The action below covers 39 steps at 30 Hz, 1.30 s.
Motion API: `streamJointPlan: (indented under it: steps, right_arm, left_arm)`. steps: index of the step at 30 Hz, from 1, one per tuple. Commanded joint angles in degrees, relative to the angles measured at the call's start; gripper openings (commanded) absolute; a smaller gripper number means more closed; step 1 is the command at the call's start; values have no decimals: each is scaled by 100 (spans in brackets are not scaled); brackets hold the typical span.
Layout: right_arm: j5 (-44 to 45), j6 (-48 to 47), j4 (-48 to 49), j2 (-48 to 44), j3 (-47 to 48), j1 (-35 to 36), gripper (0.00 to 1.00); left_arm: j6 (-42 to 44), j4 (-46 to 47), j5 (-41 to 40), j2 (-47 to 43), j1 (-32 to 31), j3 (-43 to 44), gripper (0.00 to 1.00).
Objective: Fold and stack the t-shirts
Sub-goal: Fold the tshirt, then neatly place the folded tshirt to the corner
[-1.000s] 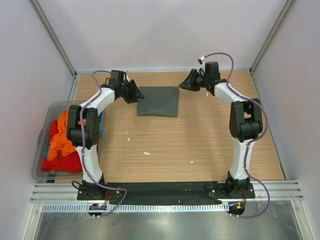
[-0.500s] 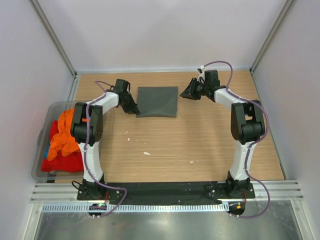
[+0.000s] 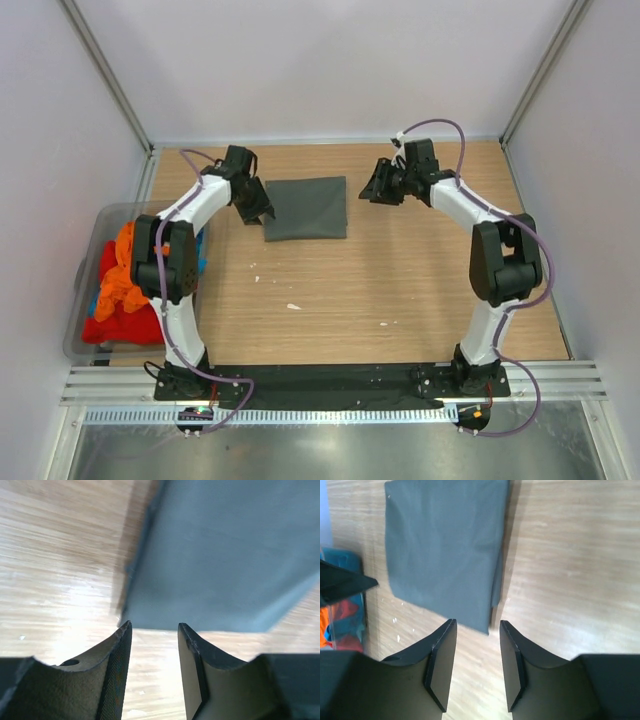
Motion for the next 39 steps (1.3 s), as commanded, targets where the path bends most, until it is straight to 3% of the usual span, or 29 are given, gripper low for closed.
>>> streamJointPlan:
  steps: [1, 8, 15, 20, 26, 30, 34, 36, 39]
  right_arm:
    - [574, -163, -294, -848, -265, 231, 47]
    - [847, -198, -330, -428, -38, 584, 52]
    - [680, -496, -233, 811, 1069, 593, 53]
    - [347, -699, -268, 1628, 1667, 593, 53]
    - [-13, -497, 91, 2130, 1738, 610, 52]
    - [-67, -462, 258, 2183, 1528, 637, 36]
    - [240, -637, 75, 2148, 1553, 602, 7]
    - [275, -778, -100, 2131, 1641, 549, 2]
    - [451, -1033, -487, 2122, 2000, 417, 1]
  left_arm:
    - [368, -316, 139, -751, 3, 431, 44]
    - [737, -281, 1017, -1489, 3, 256, 44]
    - [808, 377, 1626, -2561, 3, -964, 44]
    - [904, 642, 1687, -2809, 3, -1607, 44]
    - [948, 686, 1872, -2862, 3, -1679, 44]
    - [948, 669, 1828, -2888, 3, -1652, 44]
    - [939, 651, 1802, -2879, -6, -1661, 44]
    - [939, 642, 1811, -2844, 3, -1652, 44]
    - [931, 607, 1819, -2818, 3, -1643, 44]
